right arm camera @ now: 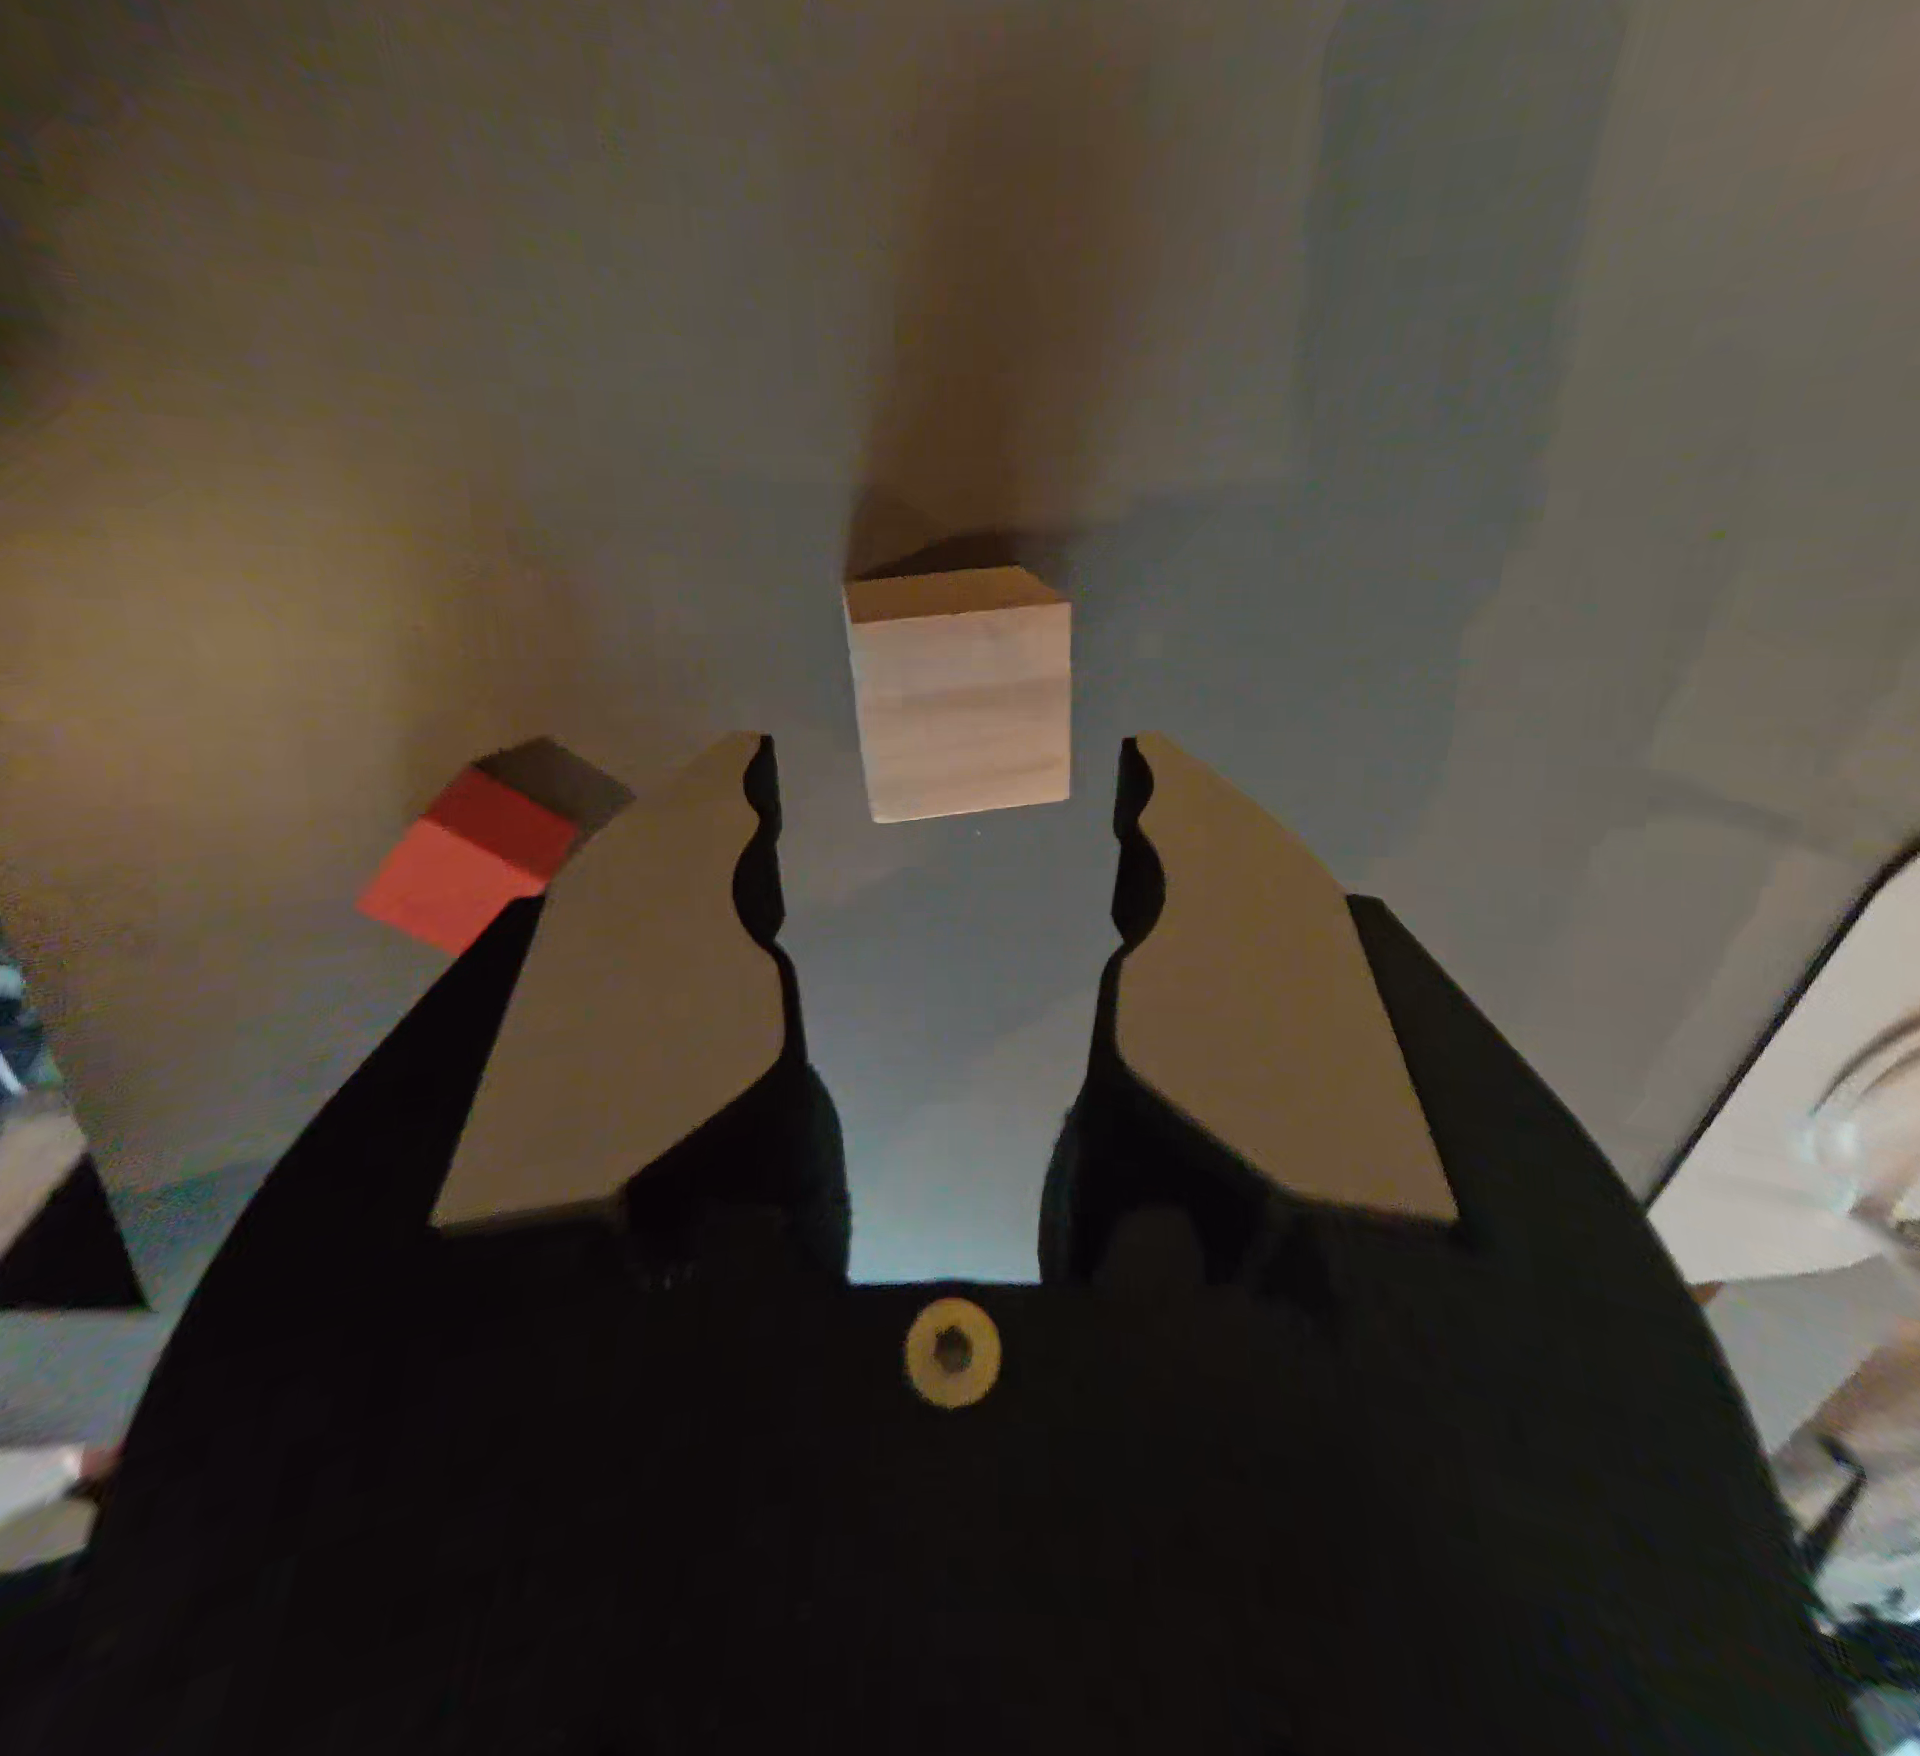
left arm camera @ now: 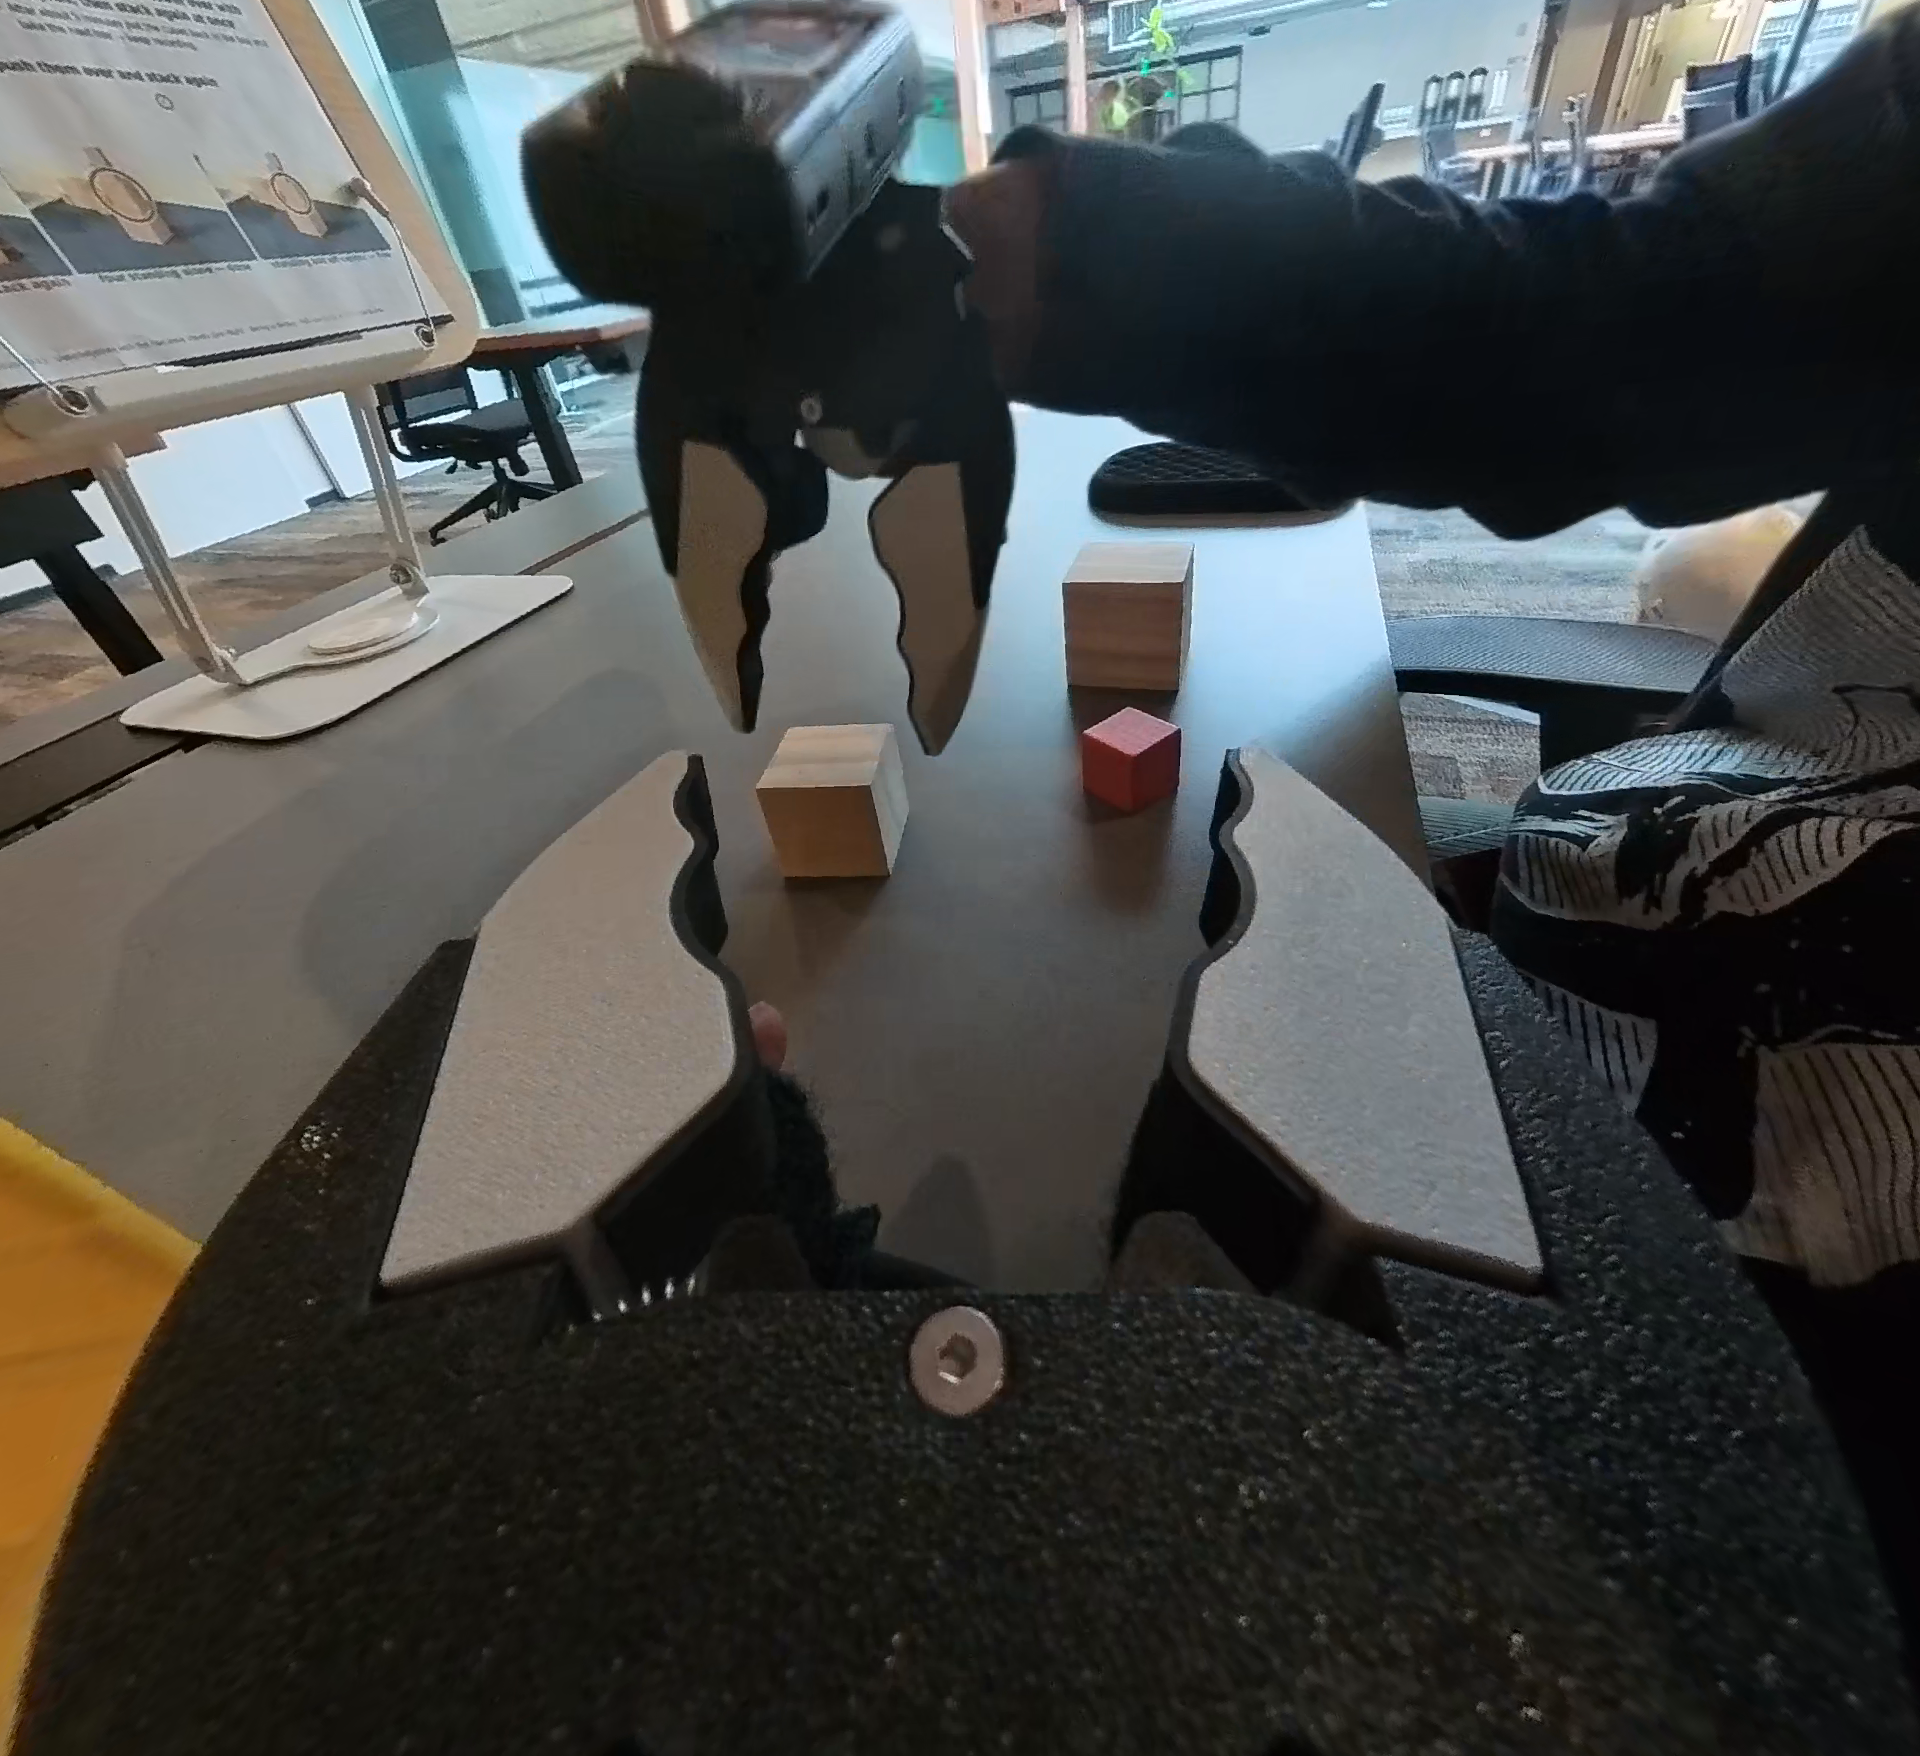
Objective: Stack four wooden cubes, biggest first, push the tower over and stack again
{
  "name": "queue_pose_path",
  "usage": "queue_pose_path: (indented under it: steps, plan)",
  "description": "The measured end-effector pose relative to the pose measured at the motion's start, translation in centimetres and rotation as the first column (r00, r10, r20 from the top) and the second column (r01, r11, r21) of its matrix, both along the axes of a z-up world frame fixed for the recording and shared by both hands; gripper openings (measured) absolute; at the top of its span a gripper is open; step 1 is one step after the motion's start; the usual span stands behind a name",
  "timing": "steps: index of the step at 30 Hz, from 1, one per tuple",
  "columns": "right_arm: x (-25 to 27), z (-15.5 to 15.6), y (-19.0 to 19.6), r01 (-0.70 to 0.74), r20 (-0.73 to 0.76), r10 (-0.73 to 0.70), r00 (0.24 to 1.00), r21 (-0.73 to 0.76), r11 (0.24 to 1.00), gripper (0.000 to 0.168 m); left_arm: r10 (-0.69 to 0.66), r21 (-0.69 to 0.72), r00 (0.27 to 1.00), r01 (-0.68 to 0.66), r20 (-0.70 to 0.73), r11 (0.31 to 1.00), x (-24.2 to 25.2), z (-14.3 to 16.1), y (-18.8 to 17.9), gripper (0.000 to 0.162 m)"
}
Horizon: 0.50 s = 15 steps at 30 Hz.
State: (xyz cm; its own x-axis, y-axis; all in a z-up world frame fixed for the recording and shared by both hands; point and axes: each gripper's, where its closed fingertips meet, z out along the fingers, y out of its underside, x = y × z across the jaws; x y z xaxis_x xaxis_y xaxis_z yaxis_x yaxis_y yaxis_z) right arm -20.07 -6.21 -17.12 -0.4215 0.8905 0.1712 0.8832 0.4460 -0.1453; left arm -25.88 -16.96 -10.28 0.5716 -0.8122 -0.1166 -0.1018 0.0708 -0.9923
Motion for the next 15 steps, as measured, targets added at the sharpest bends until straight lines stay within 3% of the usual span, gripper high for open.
queue_pose_path:
  steps: [5,15]
  plan:
    - [-0.1,-1.1,0.7,-0.098,0.065,0.101,0.993,-0.039,0.994,0.059,-0.002,-0.001,1.000,0.002,0.006,1.000,-0.1,0.1,0.0,0.091]
    - [-0.4,-2.0,0.6,-0.161,0.016,0.163,0.987,-0.089,0.983,0.043,-0.003,-0.001,1.000,0.003,0.008,1.000,-0.1,0.1,0.0,0.091]
